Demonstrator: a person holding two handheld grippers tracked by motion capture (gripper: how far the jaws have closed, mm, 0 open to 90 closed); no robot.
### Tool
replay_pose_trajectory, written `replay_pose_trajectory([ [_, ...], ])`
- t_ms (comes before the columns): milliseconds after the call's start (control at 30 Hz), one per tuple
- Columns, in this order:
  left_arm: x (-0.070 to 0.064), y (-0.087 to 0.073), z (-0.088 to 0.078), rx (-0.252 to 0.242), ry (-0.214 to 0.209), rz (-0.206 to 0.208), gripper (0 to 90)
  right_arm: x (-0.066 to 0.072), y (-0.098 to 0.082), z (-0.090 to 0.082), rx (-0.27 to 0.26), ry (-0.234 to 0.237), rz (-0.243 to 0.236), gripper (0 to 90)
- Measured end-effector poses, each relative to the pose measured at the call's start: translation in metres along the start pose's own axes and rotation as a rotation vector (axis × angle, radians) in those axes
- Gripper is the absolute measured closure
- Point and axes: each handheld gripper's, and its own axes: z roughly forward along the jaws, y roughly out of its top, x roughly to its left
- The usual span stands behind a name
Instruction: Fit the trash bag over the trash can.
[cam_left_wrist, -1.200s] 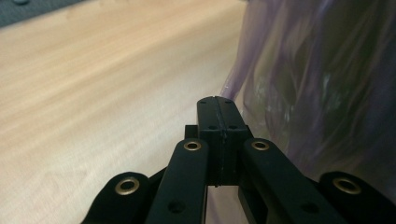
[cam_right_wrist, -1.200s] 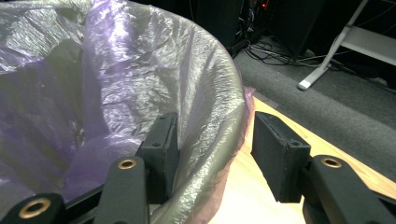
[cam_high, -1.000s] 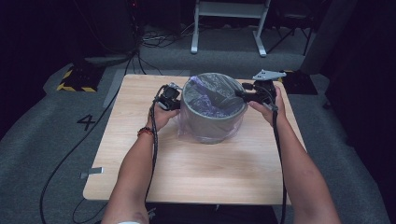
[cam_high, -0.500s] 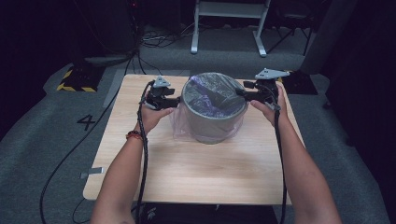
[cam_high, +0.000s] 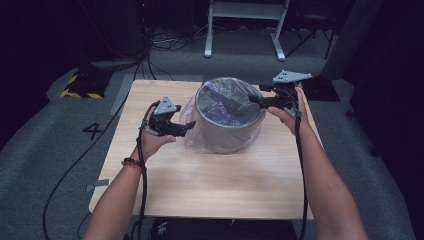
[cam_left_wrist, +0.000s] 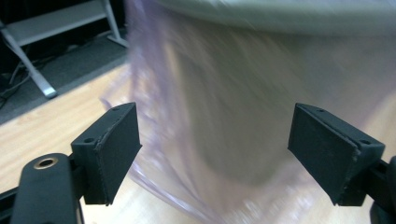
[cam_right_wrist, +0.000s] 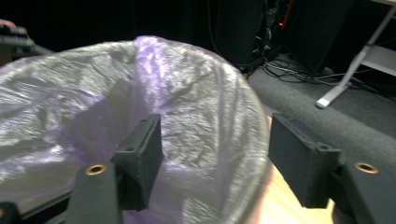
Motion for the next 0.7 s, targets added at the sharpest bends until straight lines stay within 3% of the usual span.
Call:
replay_pose_trajectory([
  [100,-0.010,-0.006,0.000,0.016,0.004,0.027,16.0,0.003,0.002,0.002,0.009,0.003,-0.001,29.5],
  [133,-0.019,-0.012,0.001,0.033,-0.005,0.023,16.0,0.004,0.002,0.003,0.006,0.005,0.002,28.5],
  [367,-0.042,-0.033,-0.002,0.072,-0.052,-0.004,15.9,0.007,0.007,0.006,0.011,0.039,0.018,21.0],
  [700,-0.077,-0.071,0.008,0.215,-0.069,0.069,15.9,0.017,0.019,0.016,0.054,0.050,-0.022,20.4],
])
